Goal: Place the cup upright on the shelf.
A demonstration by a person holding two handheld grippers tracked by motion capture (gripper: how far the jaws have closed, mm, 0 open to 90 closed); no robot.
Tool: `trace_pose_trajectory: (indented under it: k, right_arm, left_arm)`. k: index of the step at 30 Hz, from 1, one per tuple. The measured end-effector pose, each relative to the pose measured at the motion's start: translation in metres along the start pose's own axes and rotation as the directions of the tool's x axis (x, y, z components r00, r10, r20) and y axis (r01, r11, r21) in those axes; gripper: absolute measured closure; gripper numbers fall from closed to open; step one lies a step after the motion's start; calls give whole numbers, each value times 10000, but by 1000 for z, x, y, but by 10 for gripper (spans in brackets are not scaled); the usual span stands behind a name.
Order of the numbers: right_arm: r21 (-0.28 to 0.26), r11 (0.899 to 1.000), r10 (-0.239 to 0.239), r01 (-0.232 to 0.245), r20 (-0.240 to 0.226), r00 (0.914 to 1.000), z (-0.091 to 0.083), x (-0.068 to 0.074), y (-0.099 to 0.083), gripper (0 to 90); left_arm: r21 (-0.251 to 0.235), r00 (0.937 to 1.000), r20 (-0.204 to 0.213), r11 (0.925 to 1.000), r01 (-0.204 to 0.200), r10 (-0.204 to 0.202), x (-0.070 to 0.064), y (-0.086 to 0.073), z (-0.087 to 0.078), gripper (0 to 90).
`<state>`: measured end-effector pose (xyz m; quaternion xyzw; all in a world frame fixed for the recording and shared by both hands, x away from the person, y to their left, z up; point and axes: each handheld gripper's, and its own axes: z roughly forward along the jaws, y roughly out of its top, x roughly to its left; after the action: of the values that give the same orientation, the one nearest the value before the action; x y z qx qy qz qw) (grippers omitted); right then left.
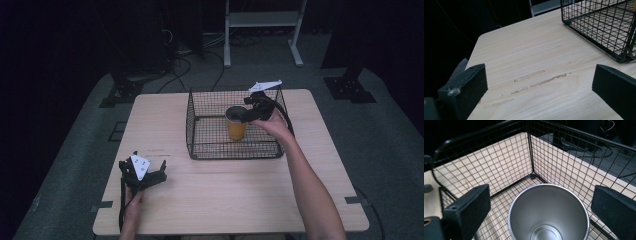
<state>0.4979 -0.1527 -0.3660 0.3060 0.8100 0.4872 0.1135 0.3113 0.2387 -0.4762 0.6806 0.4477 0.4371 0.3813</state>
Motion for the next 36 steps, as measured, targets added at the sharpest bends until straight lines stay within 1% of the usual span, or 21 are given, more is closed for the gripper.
trace_pose_trajectory:
  k: [2,8,10,12,15,17,20,21,23,28,34,36]
  right_arm:
    - [-25,10000,-68,67,-30,10000,-3,1,0,20]
    - [-237,9997,65,-70,-211,9998,-16,5,-3,21]
    - [-135,9999,98,-103,-344,9994,-21,7,-4,21]
    - [-244,9997,68,-74,-241,9997,-27,10,-6,21]
    - [-347,9993,143,-152,-268,9995,-35,13,-9,21]
    - [-210,9994,266,-275,-437,9987,-38,14,-10,22]
    - [-307,9990,319,-338,-624,9975,-42,16,-11,22]
    - [-387,9987,308,-333,-635,9975,-43,18,-12,22]
    - [-322,9992,225,-244,-602,9979,-46,20,-13,22]
    - [-298,9994,134,-158,-804,9967,-55,26,-18,22]
    - [-267,9996,-98,78,-758,9971,-66,34,-23,22]
    - [-297,9995,-86,60,-872,9962,-71,36,-24,22]
  left_arm:
    - [22,10000,13,10000,-28,28,0,0,0,0]
    - [-10,10000,76,10000,3,-3,0,0,0,0]
    - [-49,10000,87,10000,38,-37,0,0,0,0]
    - [-78,9999,104,10000,34,-33,0,0,0,0]
    - [-77,9999,102,10000,58,-57,0,0,-1,0]
    - [-81,9999,100,9999,73,-72,1,0,-1,0]
    - [-68,9999,80,10000,68,-67,1,0,0,0]
    - [-36,10000,71,10000,61,-61,1,0,0,0]
    - [-35,10000,69,10000,67,-67,1,0,0,0]
    - [-42,10000,80,10000,30,-30,0,0,0,0]
    - [-32,10000,60,10000,44,-43,1,0,0,0]
    - [-34,10000,60,10000,43,-43,0,0,0,0]
